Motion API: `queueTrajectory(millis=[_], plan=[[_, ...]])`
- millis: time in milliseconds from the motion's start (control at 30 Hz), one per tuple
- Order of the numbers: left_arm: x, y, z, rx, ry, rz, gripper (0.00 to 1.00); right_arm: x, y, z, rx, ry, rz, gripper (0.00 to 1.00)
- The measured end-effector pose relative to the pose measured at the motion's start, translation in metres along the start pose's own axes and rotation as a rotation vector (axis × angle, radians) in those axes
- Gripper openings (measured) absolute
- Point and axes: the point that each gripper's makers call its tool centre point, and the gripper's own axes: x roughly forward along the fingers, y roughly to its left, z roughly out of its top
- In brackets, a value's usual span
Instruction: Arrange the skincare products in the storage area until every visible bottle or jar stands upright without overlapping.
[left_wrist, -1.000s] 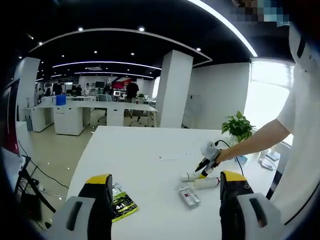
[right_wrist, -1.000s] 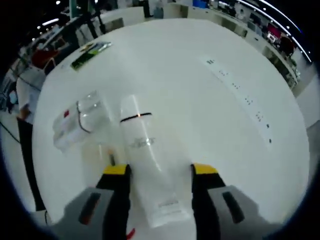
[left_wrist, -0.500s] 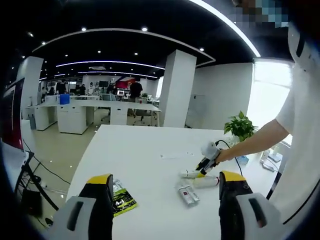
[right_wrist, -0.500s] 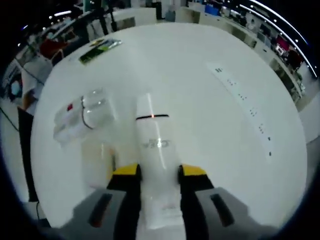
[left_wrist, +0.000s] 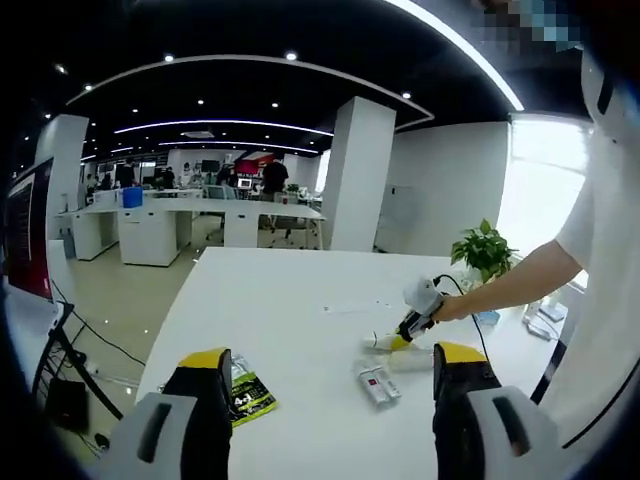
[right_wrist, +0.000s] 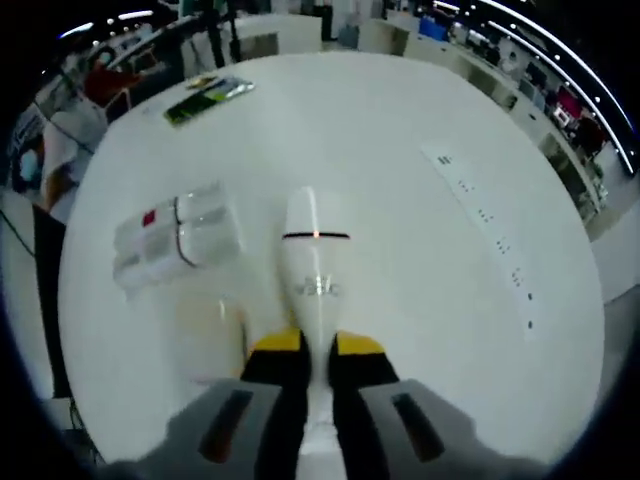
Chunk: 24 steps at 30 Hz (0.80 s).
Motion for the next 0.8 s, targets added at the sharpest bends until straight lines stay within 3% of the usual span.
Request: queueTrajectory(millis=[167, 267, 433, 667, 800], plan=[[0.001, -0.001, -0.001, 0.010, 0.004, -0.004, 0.83, -0.003, -0.003, 0.003, -0.038, -0.003, -0.022, 0.03], [0.003, -0.002, 0.001, 0.011, -0.003, -0.007, 0.83, -0.013, -0.002, 0.014, -0.128, -0.020, -0.050, 0.03], [0.008, -0.002, 0.001, 0.003, -0.004, -0.018, 0.83, -0.020, 0.001, 0.021, -0.176, -0.030, -0.071, 0.03], [0.021, -0.010, -0.001, -0.009, -0.006, -0.074, 0.82, -0.036, 0.018, 0.038, -0.343, -0.029, -0.111, 0.03], [0.032, -0.017, 0.000, -0.019, -0.007, -0.127, 0.81, -0.050, 0.043, 0.051, -0.453, -0.036, -0.118, 0.03]])
